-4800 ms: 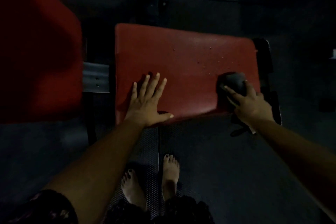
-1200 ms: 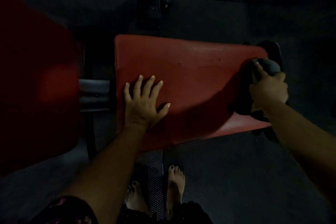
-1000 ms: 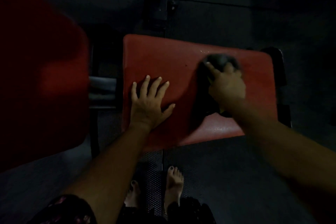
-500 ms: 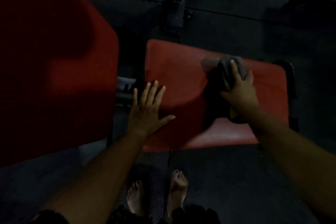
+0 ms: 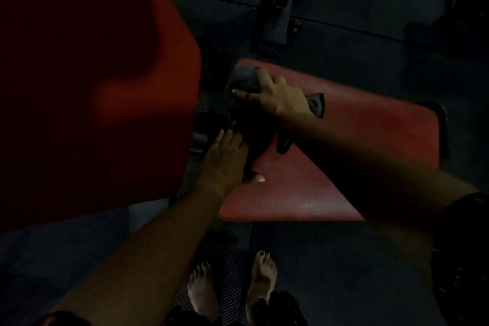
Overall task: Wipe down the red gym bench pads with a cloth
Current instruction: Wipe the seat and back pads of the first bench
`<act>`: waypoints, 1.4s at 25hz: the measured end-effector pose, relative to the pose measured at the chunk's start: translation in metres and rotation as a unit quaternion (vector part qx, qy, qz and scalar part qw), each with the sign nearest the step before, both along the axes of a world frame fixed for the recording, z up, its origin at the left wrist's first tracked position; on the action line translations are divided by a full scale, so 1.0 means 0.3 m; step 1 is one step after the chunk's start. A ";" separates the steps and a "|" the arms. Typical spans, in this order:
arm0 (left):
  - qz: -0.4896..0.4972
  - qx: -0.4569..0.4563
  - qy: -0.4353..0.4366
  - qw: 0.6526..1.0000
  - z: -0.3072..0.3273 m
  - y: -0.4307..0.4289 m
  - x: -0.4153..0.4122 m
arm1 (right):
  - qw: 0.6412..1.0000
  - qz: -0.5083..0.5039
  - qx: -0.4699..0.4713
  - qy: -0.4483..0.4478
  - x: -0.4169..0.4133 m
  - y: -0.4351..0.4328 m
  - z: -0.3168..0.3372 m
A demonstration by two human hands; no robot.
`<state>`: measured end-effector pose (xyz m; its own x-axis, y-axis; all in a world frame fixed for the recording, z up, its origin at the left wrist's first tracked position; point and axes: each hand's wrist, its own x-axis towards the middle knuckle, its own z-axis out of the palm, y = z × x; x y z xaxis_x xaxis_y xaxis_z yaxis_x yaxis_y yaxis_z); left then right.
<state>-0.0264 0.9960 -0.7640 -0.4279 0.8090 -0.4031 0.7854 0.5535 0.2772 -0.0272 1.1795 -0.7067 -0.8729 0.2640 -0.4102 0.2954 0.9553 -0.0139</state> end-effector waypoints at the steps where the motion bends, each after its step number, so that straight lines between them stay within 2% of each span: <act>1: -0.030 0.026 0.028 0.999 0.027 0.006 -0.008 | 1.000 0.004 0.028 0.000 0.033 0.032 -0.008; 3: -0.074 0.089 0.079 0.990 0.015 0.005 -0.024 | 0.998 -0.024 0.062 0.003 0.132 0.095 -0.028; 6: -0.154 0.111 0.107 0.976 -0.017 0.004 -0.020 | 0.992 -0.084 0.085 -0.035 0.320 0.181 -0.022; 10: -0.117 0.117 0.092 0.982 0.005 0.106 -0.020 | 0.973 -0.191 0.107 -0.073 0.634 0.363 0.003; 13: -0.131 0.095 0.082 0.983 0.010 0.181 -0.047 | 0.935 -0.312 0.128 -0.108 0.870 0.484 0.045; 16: -0.130 0.053 0.053 0.989 0.031 0.255 -0.074 | 0.884 -0.441 0.112 -0.108 0.920 0.545 0.076; 17: -0.115 0.049 0.040 0.991 0.037 0.276 -0.070 | 0.886 -0.445 0.108 -0.075 0.883 0.535 0.067; 19: -0.100 0.039 0.038 0.993 0.042 0.297 -0.051 | 0.925 -0.372 0.074 -0.002 0.738 0.449 0.036; 21: -0.113 -0.015 0.022 0.993 0.030 0.306 -0.040 | 0.955 -0.295 0.036 0.005 0.615 0.352 0.004; 23: -0.116 -0.076 -0.009 0.990 0.018 0.307 -0.048 | 0.962 -0.270 0.043 -0.003 0.611 0.329 -0.026; 27: -0.134 -0.128 -0.039 0.982 0.032 0.321 -0.075 | 0.931 -0.345 0.118 -0.035 0.832 0.468 -0.033; 29: -0.127 -0.126 -0.049 0.983 0.032 0.323 -0.069 | 0.888 -0.436 0.127 -0.072 0.917 0.561 -0.019; 31: -0.118 -0.116 -0.045 0.985 0.023 0.321 -0.064 | 0.837 -0.532 0.091 -0.090 0.935 0.637 0.003; 33: -0.115 -0.109 -0.040 0.987 0.018 0.316 -0.066 | 0.831 -0.548 0.051 -0.080 0.883 0.656 0.007; 35: -0.118 -0.097 -0.035 0.988 0.016 0.319 -0.063 | 0.865 -0.495 0.054 -0.060 0.773 0.611 -0.002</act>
